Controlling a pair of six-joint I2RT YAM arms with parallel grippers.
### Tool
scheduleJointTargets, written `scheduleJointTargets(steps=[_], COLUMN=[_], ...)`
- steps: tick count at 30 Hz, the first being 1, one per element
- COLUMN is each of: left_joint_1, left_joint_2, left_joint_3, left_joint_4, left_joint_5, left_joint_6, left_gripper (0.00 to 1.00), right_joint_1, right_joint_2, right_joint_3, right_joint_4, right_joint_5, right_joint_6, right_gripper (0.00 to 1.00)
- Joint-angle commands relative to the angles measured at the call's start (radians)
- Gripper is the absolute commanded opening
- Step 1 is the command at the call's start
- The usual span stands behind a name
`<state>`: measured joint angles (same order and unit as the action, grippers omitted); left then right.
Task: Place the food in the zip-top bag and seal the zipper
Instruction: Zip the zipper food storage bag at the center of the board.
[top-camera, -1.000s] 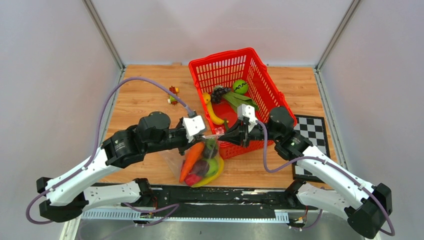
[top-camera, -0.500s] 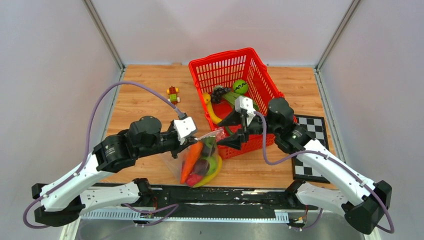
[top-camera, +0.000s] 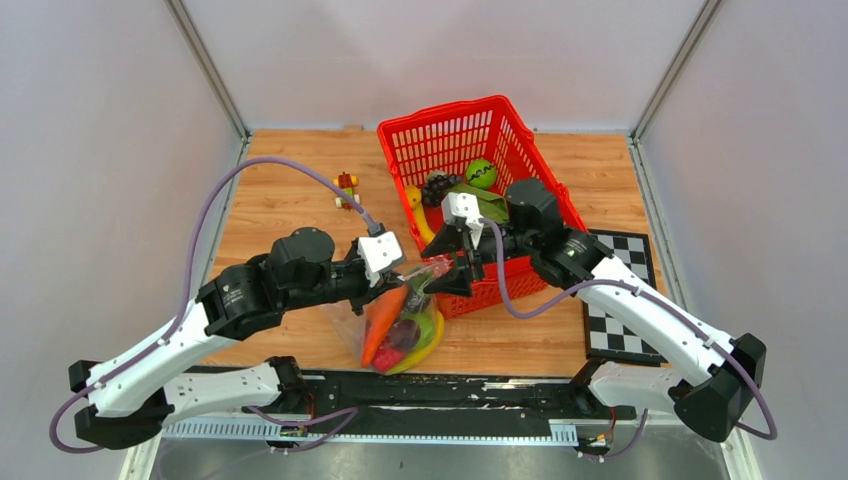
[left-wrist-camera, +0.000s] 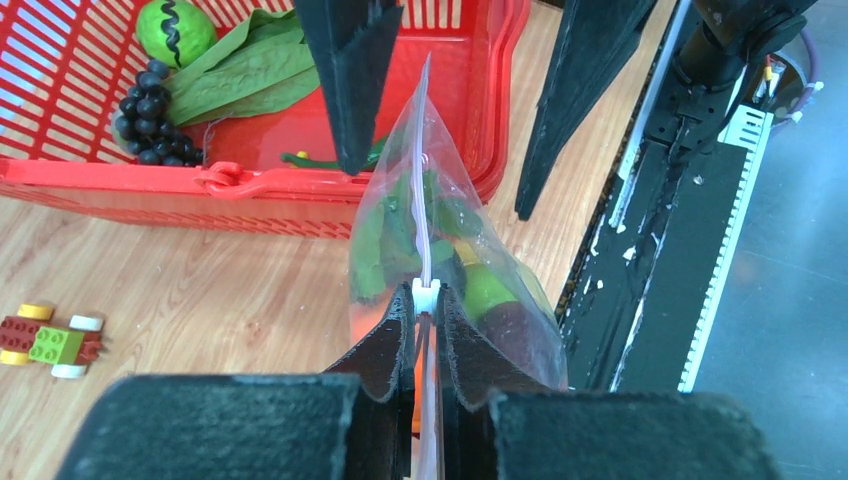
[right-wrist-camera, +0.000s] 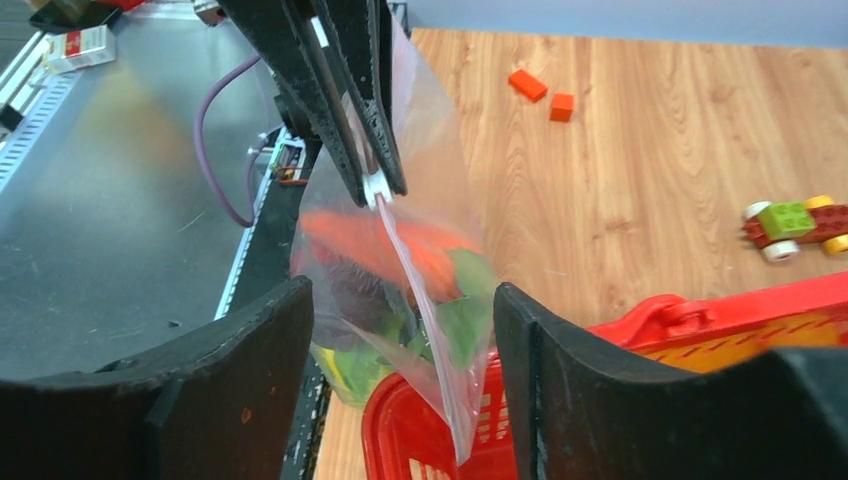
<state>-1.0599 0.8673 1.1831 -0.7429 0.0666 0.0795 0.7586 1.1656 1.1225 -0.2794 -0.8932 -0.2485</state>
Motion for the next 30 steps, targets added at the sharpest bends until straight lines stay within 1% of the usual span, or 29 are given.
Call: scheduleJointTargets(steps=[1,3,8,9,13,15,20,21,30], left_joint_1=[0.000,0.000,0.001,0.001,0.001,0.001,0.000,0.001,0.000], left_joint_2=[-0.017,-0.022,-0.048,-0.050,-0.057,-0.060,-0.067,-0.068,-0.113], left_joint_3=[0.039,0.042,0.029,0.027,0.022,0.021,0.018,0.019,-0.004], left_joint_4=[0.050,0.046,0.052,0.053,0.051,0.053,0.053,0.049,0.029], left_joint_5=[0.008,-0.003,0.000,0.000,-0.001,0.000,-0.009,-0.012,-0.056], left_joint_6=[-0.020,-0.029,-0.039,-0.040,-0.038,-0.037,-0.031,-0.030,-0.035], left_gripper=[0.00,0.00,0.00,0.00,0.00,0.00,0.00,0.00,0.00], right_joint_1=[0.028,0.043,0.071,0.075,0.081,0.080,0.080,0.081,0.080], right_joint_2=[0.026,0.046,0.095,0.099,0.096,0.095,0.097,0.096,0.038], right_joint_3=[0.065,0.088,0.132,0.136,0.137,0.137,0.133,0.131,0.071], right_joint_4=[-0.050,-0.073,-0.122,-0.128,-0.133,-0.135,-0.133,-0.132,-0.045], right_joint_5=[-0.042,-0.034,-0.009,-0.001,0.021,0.030,0.038,0.041,0.113], right_joint_6=[-0.083,-0.101,-0.124,-0.128,-0.137,-0.142,-0.142,-0.142,-0.105], right_gripper=[0.61,0.52,0.37,0.35,0.26,0.16,0.01,0.00,0.00])
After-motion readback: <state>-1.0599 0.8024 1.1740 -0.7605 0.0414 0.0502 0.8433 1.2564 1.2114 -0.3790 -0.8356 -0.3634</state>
